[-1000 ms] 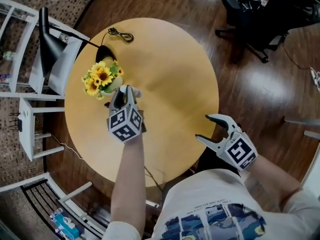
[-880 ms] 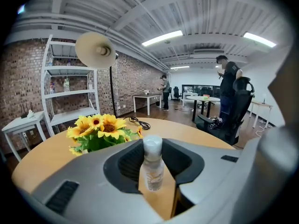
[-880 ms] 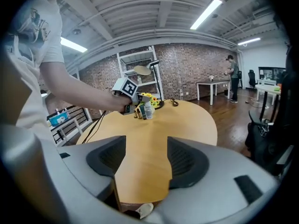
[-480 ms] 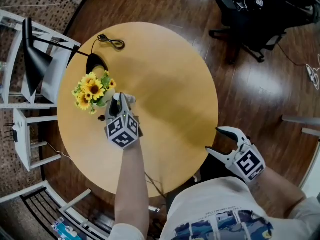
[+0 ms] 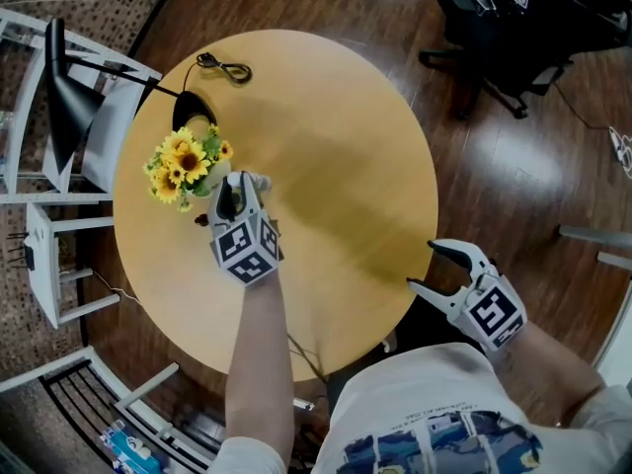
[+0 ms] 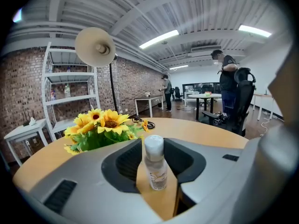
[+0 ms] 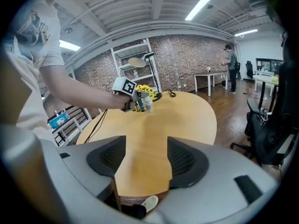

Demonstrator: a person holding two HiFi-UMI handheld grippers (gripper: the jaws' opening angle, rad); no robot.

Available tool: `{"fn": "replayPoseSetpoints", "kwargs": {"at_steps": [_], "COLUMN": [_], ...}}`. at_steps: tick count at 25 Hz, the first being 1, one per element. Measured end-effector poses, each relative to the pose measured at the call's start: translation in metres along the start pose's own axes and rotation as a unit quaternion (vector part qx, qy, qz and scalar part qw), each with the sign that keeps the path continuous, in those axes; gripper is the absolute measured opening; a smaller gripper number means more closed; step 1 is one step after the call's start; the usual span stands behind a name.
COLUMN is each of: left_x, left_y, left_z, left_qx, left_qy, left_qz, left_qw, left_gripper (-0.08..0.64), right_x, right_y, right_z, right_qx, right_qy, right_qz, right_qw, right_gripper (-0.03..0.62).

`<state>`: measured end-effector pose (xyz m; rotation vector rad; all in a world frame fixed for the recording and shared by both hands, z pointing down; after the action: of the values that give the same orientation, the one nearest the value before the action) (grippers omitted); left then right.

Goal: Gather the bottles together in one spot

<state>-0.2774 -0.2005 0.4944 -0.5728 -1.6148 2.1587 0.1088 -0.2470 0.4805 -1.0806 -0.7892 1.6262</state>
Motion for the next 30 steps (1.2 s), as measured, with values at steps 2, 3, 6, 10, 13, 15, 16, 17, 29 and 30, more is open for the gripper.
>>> {"fn": "replayPoseSetpoints", "kwargs": {"at_steps": [2, 3, 6, 10, 13, 15, 16, 17, 29, 30], "left_x": [0.002, 0.003, 0.004, 0.0, 0.003, 0.007, 0.009, 0.011, 0.055, 0.058], "left_y": [0.001, 0.002, 0.011, 0.018, 0.02, 0.022, 0.023, 0.024, 0.011, 0.009], "left_z": [-0.002, -0.004, -0.017, -0.041, -0.054, -0.069, -0.078, -0.087, -0.301, -0.325], "left_qx": [-0.001, -0.001, -0.012, -0.018, -0.018, -0.022, -0.022, -0.021, -0.006, -0.009], "left_qy": [-0.002, -0.002, 0.001, -0.021, -0.024, -0.017, -0.015, -0.015, -0.014, -0.016], "left_qz": [0.007, 0.008, 0.009, 0.026, 0.028, 0.01, 0.001, -0.007, -0.104, -0.108], "left_qw": [1.0, 1.0, 0.9999, 0.9993, 0.9992, 0.9996, 0.9996, 0.9996, 0.9945, 0.994], "left_gripper": [0.158, 0.163, 0.169, 0.169, 0.169, 0.169, 0.169, 0.169, 0.17, 0.17], "right_x": [0.002, 0.004, 0.007, 0.016, 0.023, 0.029, 0.033, 0.036, 0.125, 0.138], "right_y": [0.0, 0.0, 0.002, 0.006, 0.011, 0.011, 0.01, 0.009, 0.023, 0.024], "right_z": [0.001, 0.002, 0.003, 0.009, 0.016, 0.019, 0.02, 0.021, 0.012, 0.006], "right_qx": [-0.002, -0.002, -0.003, -0.009, -0.014, -0.011, -0.01, -0.01, -0.033, -0.036], "right_qy": [0.0, 0.002, 0.008, 0.021, 0.03, 0.036, 0.038, 0.039, 0.048, 0.046], "right_qz": [-0.001, -0.002, -0.009, -0.013, -0.02, -0.023, -0.023, -0.023, -0.061, -0.066], "right_qw": [1.0, 1.0, 1.0, 1.0, 0.999, 0.999, 0.999, 0.999, 0.996, 0.996], "right_gripper": [0.302, 0.302, 0.302, 0.302, 0.302, 0.302, 0.302, 0.302, 0.302, 0.302]}}
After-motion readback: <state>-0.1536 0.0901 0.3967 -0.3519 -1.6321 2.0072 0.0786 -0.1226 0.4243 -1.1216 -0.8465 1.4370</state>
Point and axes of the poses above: the fingertips, and each gripper's own axes: z forward along the fingers, x to its left, y out of its top, the point moved 8 cm from there along -z, backward along the fingers, and after that the axes turned 10 degrees about -x, right-handed, at the moved point
